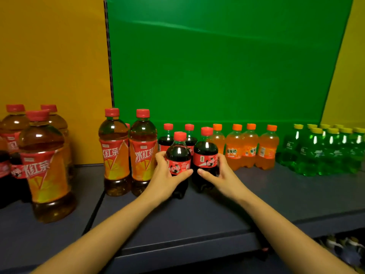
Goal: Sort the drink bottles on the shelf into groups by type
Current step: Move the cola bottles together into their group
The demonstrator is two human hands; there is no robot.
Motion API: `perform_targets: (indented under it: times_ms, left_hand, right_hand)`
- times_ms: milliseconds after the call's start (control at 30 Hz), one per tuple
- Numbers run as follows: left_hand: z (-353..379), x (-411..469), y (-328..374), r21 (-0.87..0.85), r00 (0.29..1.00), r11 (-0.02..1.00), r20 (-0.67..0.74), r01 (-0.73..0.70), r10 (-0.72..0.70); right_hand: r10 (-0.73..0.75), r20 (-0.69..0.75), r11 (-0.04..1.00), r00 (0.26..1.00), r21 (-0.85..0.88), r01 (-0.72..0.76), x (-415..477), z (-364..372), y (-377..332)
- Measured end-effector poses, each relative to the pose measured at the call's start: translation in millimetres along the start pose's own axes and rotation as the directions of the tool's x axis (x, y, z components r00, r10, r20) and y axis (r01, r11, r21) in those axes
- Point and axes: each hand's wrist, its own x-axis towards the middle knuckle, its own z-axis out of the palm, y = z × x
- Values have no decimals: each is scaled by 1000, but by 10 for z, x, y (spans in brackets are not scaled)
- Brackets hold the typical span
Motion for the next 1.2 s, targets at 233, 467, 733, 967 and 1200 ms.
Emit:
perform_targets:
  times_ms: [233,467,733,967,1200]
  left_hand:
    - [151,105,-123,44,992,999,-129,9,-3]
    - [129,44,-245,287,988,957,-152,30,15]
    - [175,52,-311,431,985,899,-172,72,4]
    - [222,118,-330,428,979,896,-201,118,-33]
    - [243,161,-320,395,974,903,-209,167,-89]
  right_hand:
    - [-8,118,997,993,76,-1,272,24,260]
    - [3,124,996,992,90,-14,291,29,389]
    - [-9,98,1000,995,25,7,349,31,395]
    - [-38,60,999,997,10,37,390,87,430]
    - [-56,44,998,997,-9,56,399,106,449]
